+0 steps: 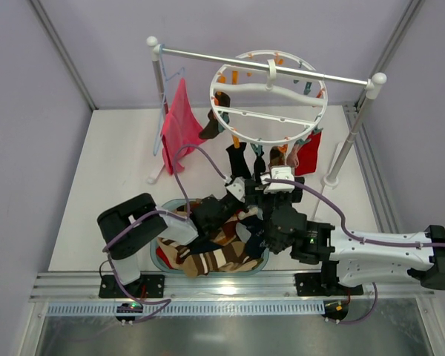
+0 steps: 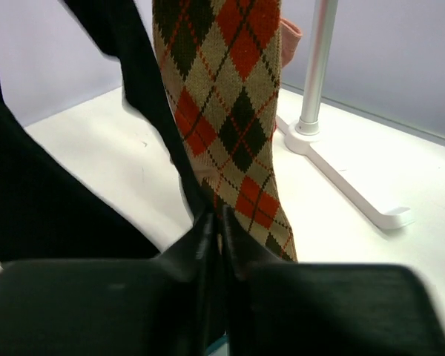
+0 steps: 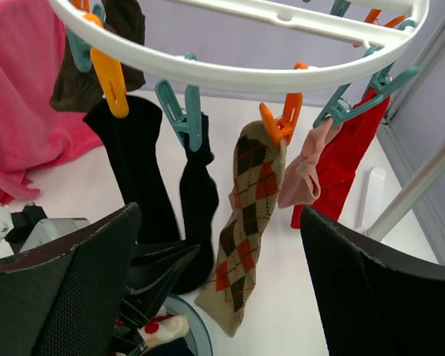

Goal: Remove the socks clipped to the hanger

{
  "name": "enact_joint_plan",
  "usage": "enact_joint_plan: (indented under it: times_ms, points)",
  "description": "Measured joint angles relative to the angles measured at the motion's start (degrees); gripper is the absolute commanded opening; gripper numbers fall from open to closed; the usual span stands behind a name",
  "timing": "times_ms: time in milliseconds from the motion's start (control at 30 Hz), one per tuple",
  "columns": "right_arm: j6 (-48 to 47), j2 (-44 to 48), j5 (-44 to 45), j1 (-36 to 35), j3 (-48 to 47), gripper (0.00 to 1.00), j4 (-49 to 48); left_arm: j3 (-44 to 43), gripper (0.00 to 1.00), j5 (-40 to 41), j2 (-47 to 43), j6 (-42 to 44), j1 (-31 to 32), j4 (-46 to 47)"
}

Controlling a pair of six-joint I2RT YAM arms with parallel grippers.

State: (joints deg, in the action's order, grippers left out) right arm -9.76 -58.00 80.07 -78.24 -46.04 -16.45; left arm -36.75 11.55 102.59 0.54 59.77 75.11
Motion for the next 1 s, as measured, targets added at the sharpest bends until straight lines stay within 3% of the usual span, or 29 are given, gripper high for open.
enact_joint_plan:
  times_ms: [433, 500, 533, 567, 667, 767, 1000]
  points:
    - [-0.2, -4.3, 2.0, 1.5, -3.1, 0.90, 3.1, 2.3, 0.00, 7.4, -2.5, 1.0, 2.9, -0.3]
    - [-0.2, -5.3, 2.5, 1.7, -3.7, 0.90, 3.4, 2.6, 0.14, 8.6, -2.6, 1.0, 2.9, -0.3]
    - [-0.1, -5.8, 2.8, 1.7, -4.1, 0.90, 3.9, 2.7, 0.26, 9.1, -2.6, 1.0, 3.0, -0.3]
    - [0.0, -6.2, 2.9, 1.8, -4.4, 0.90, 4.4, 2.9, 0.46, 9.6, -2.6, 0.9, 3.0, -0.3]
    - [0.5, -6.6, 3.2, 1.8, -4.5, 0.90, 5.5, 3.2, 0.73, 10.6, -2.8, 1.0, 3.2, -0.3]
    - [1.0, -6.5, 3.2, 1.8, -4.5, 0.90, 6.0, 3.2, 0.83, 12.0, -3.0, 1.3, 3.7, -0.3]
    - [2.0, -6.3, 3.0, 1.9, -4.5, 0.91, 7.4, 2.4, 0.88, 17.7, -3.1, 4.4, 4.7, -0.1]
